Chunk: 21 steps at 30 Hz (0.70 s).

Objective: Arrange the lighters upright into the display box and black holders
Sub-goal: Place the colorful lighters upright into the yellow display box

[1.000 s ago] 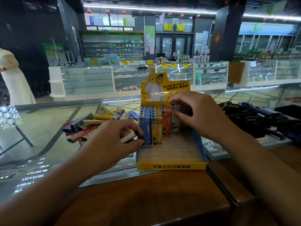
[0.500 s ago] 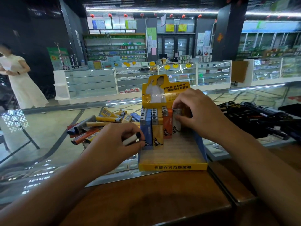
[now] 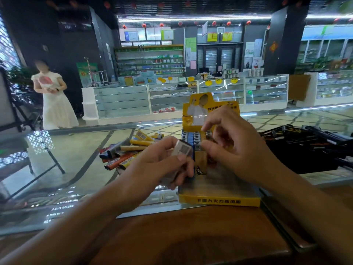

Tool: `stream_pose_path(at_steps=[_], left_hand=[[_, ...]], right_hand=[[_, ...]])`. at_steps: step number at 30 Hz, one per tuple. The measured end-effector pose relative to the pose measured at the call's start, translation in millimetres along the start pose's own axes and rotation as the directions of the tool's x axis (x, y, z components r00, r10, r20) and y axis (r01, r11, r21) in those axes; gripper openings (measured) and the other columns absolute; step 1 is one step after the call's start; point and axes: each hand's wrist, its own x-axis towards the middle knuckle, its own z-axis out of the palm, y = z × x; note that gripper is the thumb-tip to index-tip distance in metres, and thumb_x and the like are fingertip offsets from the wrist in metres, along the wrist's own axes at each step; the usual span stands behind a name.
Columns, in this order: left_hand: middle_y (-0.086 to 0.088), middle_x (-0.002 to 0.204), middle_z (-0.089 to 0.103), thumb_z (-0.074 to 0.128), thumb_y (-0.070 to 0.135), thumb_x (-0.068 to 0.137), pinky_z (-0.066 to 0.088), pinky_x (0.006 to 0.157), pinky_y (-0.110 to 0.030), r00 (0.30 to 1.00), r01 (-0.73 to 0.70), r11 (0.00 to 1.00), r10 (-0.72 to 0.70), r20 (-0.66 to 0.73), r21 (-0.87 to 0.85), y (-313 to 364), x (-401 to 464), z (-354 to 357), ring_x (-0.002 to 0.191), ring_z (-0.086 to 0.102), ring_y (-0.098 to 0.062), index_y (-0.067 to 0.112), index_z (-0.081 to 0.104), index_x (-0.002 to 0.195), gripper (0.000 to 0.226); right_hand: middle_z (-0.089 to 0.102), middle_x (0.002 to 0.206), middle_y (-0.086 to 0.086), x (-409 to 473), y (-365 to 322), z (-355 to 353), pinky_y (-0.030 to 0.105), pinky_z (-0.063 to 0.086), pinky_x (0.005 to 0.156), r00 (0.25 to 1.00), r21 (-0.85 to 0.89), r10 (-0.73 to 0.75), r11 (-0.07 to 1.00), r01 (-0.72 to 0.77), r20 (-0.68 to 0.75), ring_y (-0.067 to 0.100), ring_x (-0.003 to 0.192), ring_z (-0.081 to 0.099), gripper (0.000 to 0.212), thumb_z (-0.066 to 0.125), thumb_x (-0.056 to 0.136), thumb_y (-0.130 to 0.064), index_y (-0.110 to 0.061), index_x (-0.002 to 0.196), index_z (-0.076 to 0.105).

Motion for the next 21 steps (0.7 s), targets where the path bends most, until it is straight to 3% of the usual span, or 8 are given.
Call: stream_pose_path(at_steps=[2, 4, 8, 12, 17, 21], left_hand=[[-0.005, 0.083, 0.069, 0.051, 0.022, 0.100, 0.050, 0.057, -0.027, 1.000, -0.021, 0.999, 0.021, -0.003, 0.039, -0.1, 0.5, 3.2, 0.065, 0.059, -0.018, 0.000, 0.050, 0.111, 0.025], [-0.006, 0.084, 0.070, 0.050, 0.022, 0.095, 0.051, 0.057, -0.027, 0.999, -0.045, 0.992, 0.047, -0.010, 0.115, 0.2, 1.5, 3.9, 0.064, 0.060, -0.020, 0.002, 0.052, 0.107, 0.024], [-0.005, 0.079, 0.070, 0.055, 0.028, 0.099, 0.043, 0.049, -0.025, 0.997, -0.075, 0.976, 0.076, 0.003, 0.205, 0.8, 2.7, 4.6, 0.056, 0.052, -0.018, 0.012, 0.060, 0.104, 0.017], [-0.004, 0.079, 0.071, 0.065, 0.024, 0.091, 0.043, 0.050, -0.021, 0.998, -0.061, 0.946, 0.065, 0.001, 0.318, 0.0, 1.0, 4.9, 0.062, 0.061, -0.014, 0.021, 0.062, 0.106, 0.016], [-0.001, 0.087, 0.073, 0.075, 0.041, 0.061, 0.048, 0.050, -0.021, 0.970, -0.012, 0.959, 0.080, -0.228, 0.283, 4.7, -0.4, 2.4, 0.058, 0.061, -0.011, 0.024, 0.063, 0.102, 0.046], [-0.007, 0.083, 0.073, 0.070, 0.031, 0.070, 0.046, 0.048, -0.022, 0.953, -0.053, 0.994, 0.079, -0.291, 0.096, 6.5, 0.9, -0.3, 0.058, 0.057, -0.013, 0.019, 0.070, 0.095, 0.028]], right_hand=[[0.054, 0.097, -0.004, 1.2, -1.3, 3.7, 0.026, 0.043, 0.058, 0.998, -0.020, -0.059, 0.998, 0.060, 0.019, 0.015, 0.065, 0.052, 0.023, 0.061, 0.091, -0.037, -0.019, 0.105, 0.062], [0.057, 0.094, -0.007, 0.7, -2.0, 5.2, 0.030, 0.044, 0.060, 0.997, -0.005, -0.068, 0.998, 0.069, 0.037, 0.014, 0.068, 0.054, 0.025, 0.061, 0.091, -0.040, -0.021, 0.106, 0.064], [0.057, 0.082, -0.016, -1.2, -4.1, 4.1, 0.013, 0.039, 0.059, 0.996, 0.075, -0.047, 0.996, 0.041, 0.079, 0.005, 0.068, 0.054, 0.030, 0.064, 0.089, -0.040, -0.023, 0.114, 0.064], [0.060, 0.073, -0.009, -1.2, -8.2, 5.8, 0.012, 0.038, 0.056, 0.988, 0.119, -0.046, 0.993, 0.029, 0.147, 0.009, 0.060, 0.055, 0.022, 0.066, 0.091, -0.031, -0.021, 0.110, 0.066], [0.062, 0.075, -0.003, -3.4, -5.0, 0.8, 0.030, 0.048, 0.050, 0.993, 0.176, 0.111, 0.978, -0.114, 0.027, 0.017, 0.060, 0.057, 0.012, 0.068, 0.086, -0.037, -0.028, 0.093, 0.064], [0.066, 0.080, -0.005, -3.2, -6.7, 0.8, 0.033, 0.052, 0.053, 0.976, 0.244, 0.218, 0.946, -0.216, 0.017, 0.015, 0.061, 0.060, 0.026, 0.074, 0.077, -0.051, -0.029, 0.086, 0.062]])
